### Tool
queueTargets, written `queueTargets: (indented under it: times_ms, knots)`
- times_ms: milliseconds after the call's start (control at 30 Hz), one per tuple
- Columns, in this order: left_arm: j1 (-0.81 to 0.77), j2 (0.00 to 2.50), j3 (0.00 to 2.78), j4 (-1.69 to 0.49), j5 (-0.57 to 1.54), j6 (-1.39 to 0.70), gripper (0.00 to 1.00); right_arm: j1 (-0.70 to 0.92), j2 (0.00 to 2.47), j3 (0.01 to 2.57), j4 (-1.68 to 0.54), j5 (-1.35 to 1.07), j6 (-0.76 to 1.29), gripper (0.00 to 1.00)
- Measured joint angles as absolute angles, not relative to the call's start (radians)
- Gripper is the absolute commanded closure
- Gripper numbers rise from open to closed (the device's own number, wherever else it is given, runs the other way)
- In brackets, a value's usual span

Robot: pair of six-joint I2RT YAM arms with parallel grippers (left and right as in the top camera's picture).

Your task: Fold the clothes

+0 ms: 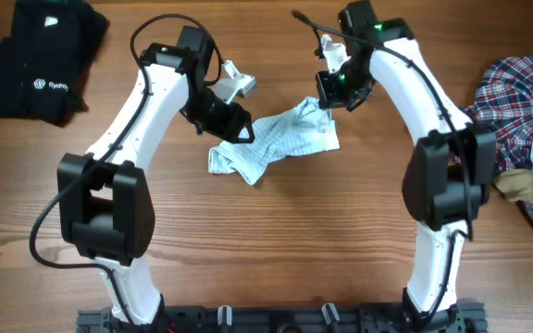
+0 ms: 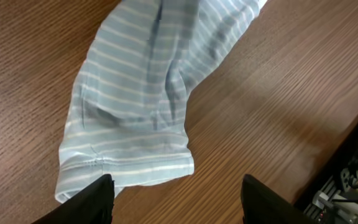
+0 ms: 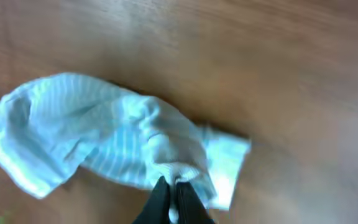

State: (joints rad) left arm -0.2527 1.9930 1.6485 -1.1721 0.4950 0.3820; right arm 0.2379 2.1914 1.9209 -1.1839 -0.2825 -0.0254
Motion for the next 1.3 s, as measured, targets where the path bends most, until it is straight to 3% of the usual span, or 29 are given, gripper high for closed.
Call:
queueTargets:
  times_ms: [233, 667, 733, 800, 933, 1000, 1067, 1300]
  knots:
    - [-0.252, 1.993, 1.649, -1.171, 0.495, 0.382, 0.35, 0.238, 2.165, 1.899, -1.216, -0.215, 0.008, 0.96]
    - [-0.252, 1.993, 1.649, -1.178, 0.495, 0.376, 0.36, 0.239, 2.160, 1.557, -0.735, -0.126, 0.068, 0.96]
    - [-0.252, 1.993, 1.649, -1.203, 0.495, 0.360, 0.35, 0.240, 2.160, 1.556, -0.705, -0.061, 0.088, 0.82]
    - [-0.252, 1.993, 1.649, -1.237, 0.495, 0.350, 0.31, 0.239, 2.160, 1.555, -0.700, -0.024, 0.111, 0.60]
    - [-0.256, 1.993, 1.649, -1.275, 0.496, 0.324, 0.28, 0.239, 2.160, 1.553, -0.699, 0.013, 0.137, 0.30]
    - [-0.265, 1.993, 1.649, -1.315, 0.496, 0.314, 0.27, 0.239, 2.159, 1.553, -0.695, 0.038, 0.159, 0.07]
    - [-0.293, 1.993, 1.649, -1.359, 0.498, 0.303, 0.27, 0.239, 2.147, 1.553, -0.694, 0.064, 0.174, 0.00]
    - [-0.351, 1.993, 1.648, -1.402, 0.472, 0.093, 0.32, 0.239, 1.995, 1.554, -0.720, 0.088, 0.191, 0.01]
